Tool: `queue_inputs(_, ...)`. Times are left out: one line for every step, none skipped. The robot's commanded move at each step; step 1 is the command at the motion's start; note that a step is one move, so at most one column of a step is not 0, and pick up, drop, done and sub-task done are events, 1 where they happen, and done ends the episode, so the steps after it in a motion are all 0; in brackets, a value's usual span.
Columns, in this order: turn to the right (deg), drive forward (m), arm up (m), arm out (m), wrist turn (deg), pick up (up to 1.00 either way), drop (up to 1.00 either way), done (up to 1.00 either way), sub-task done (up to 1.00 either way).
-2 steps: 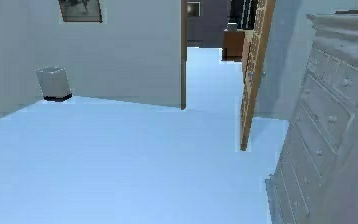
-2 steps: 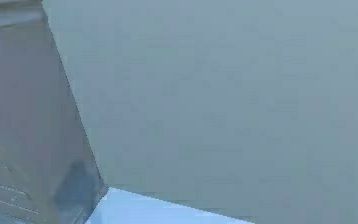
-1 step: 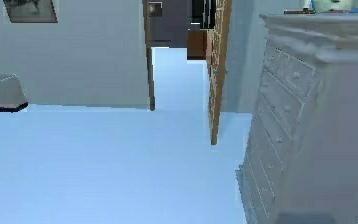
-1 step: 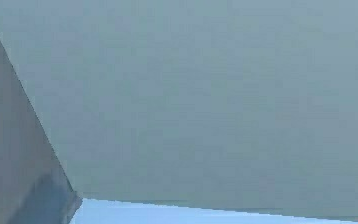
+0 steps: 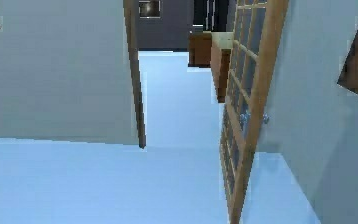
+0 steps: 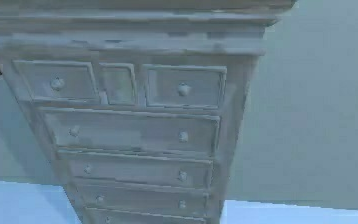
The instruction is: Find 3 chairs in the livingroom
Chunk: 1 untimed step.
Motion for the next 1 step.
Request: queue_inputs(0.0, 1.00, 0.00, 0.00, 0.0, 0.00, 0.00, 0.00, 0.00)
